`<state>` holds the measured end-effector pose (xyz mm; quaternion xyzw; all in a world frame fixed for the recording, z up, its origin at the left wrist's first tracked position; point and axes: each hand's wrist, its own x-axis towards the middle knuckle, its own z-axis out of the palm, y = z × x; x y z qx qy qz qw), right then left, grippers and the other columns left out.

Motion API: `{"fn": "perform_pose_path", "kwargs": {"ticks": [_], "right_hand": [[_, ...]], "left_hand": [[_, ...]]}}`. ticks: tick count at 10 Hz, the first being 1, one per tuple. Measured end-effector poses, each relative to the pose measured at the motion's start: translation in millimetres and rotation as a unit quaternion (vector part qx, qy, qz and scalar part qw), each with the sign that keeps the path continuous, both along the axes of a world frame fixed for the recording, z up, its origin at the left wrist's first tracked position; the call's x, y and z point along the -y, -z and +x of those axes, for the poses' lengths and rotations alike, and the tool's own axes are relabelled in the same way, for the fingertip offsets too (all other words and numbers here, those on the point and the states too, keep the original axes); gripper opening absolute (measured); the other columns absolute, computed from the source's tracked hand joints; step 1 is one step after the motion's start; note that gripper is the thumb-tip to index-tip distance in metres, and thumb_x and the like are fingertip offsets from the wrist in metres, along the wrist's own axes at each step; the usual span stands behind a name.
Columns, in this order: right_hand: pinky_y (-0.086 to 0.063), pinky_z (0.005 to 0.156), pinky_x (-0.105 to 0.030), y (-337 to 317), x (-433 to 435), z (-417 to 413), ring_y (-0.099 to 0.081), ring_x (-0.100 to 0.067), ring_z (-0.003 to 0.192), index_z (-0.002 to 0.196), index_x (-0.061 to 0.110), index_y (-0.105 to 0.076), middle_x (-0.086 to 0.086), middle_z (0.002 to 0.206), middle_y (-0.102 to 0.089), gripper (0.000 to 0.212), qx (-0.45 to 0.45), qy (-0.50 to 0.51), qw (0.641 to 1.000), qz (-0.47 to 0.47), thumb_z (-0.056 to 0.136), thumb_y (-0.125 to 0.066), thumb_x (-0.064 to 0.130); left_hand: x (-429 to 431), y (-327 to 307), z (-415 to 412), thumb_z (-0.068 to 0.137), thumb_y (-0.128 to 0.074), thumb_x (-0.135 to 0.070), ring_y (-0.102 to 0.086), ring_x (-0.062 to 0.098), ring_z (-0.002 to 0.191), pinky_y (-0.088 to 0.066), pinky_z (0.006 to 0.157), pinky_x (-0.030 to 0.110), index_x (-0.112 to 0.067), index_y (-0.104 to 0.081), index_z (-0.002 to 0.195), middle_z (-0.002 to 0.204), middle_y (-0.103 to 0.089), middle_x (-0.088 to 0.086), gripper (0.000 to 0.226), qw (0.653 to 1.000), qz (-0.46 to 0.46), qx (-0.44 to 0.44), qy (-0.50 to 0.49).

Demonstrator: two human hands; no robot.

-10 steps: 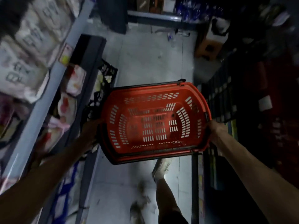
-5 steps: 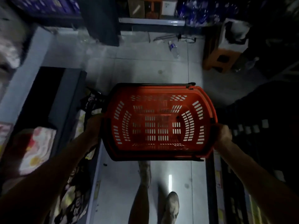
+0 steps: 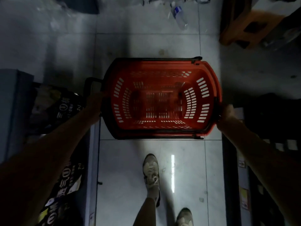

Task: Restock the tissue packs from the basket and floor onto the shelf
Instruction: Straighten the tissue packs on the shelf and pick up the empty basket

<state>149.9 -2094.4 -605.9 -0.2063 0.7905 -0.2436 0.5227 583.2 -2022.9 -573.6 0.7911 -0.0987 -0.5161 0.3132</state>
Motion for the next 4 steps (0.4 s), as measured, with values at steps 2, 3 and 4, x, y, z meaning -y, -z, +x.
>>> {"fn": "perform_pose_path", "kwargs": {"ticks": [2, 3, 4], "right_hand": [[-0.051, 0.047, -0.014, 7, 7, 15, -0.067, -0.011, 0.074, 0.106, 0.012, -0.063, 0.0, 0.088, -0.067, 0.023, -0.018, 0.015, 1.0, 0.006, 0.109, -0.045, 0.025], [-0.048, 0.044, -0.013, -7, 3, 16, -0.066, -0.007, 0.072, 0.115, 0.014, -0.063, 0.004, 0.088, -0.067, 0.02, -0.036, -0.042, 0.998, 0.017, 0.109, -0.047, 0.025], [-0.049, 0.058, -0.021, -23, -2, 13, -0.07, -0.013, 0.083, 0.126, 0.008, -0.062, 0.002, 0.096, -0.071, 0.026, -0.028, -0.07, 0.997, 0.007, 0.103, -0.058, 0.021]], "left_hand": [[18, 16, 0, 0.105, -0.061, -0.03, -0.063, 0.014, 0.075, -0.055, 0.052, 0.016, -0.011, -0.067, 0.102, 0.095, -0.066, 0.005, 0.02, 0.999, -0.007, -0.014, 0.028], [17, -3, -9, 0.104, -0.061, -0.03, -0.063, 0.011, 0.081, -0.054, 0.051, 0.014, -0.014, -0.064, 0.121, 0.099, -0.067, 0.0, 0.023, 0.998, -0.011, -0.004, 0.063], [12, -35, -18, 0.106, -0.059, -0.029, -0.059, 0.004, 0.078, -0.049, 0.05, 0.011, -0.019, -0.064, 0.103, 0.095, -0.061, -0.006, 0.013, 0.995, -0.003, 0.02, 0.093]]}}
